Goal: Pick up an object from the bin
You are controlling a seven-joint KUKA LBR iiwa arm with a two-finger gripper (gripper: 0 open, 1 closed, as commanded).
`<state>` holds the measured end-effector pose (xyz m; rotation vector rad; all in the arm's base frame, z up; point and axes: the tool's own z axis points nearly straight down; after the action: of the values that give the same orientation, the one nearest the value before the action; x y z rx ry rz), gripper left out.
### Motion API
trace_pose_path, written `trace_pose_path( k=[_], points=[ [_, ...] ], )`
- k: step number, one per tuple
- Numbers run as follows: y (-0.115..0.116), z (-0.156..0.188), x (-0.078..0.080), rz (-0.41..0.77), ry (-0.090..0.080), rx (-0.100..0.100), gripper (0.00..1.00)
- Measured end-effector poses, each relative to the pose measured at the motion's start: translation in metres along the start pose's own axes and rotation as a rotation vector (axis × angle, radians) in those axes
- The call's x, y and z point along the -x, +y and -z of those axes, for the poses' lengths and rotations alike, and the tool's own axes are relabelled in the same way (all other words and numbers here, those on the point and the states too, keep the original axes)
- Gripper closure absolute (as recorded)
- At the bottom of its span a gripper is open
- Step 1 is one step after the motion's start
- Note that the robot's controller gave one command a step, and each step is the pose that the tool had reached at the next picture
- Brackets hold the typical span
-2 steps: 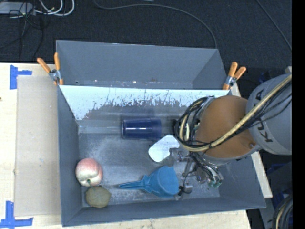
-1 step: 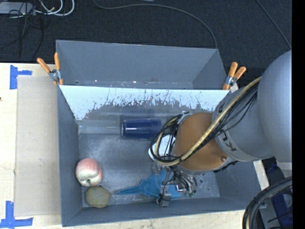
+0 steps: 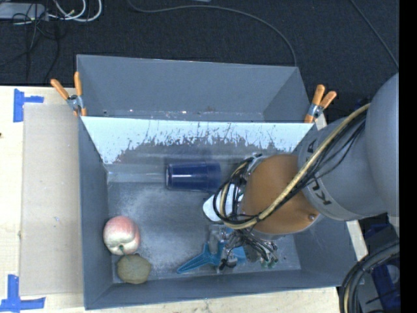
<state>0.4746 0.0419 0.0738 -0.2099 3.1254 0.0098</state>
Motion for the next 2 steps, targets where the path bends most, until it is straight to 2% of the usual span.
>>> trace_pose_path(
  k=[1, 2],
  points=[
    [0.0001, 0.0000, 0.0000, 0.000, 0.000, 0.000, 1.00],
    [0.0000, 0.0076, -0.0027, -0.001, 0.009, 0.000, 1.00]
  ],
)
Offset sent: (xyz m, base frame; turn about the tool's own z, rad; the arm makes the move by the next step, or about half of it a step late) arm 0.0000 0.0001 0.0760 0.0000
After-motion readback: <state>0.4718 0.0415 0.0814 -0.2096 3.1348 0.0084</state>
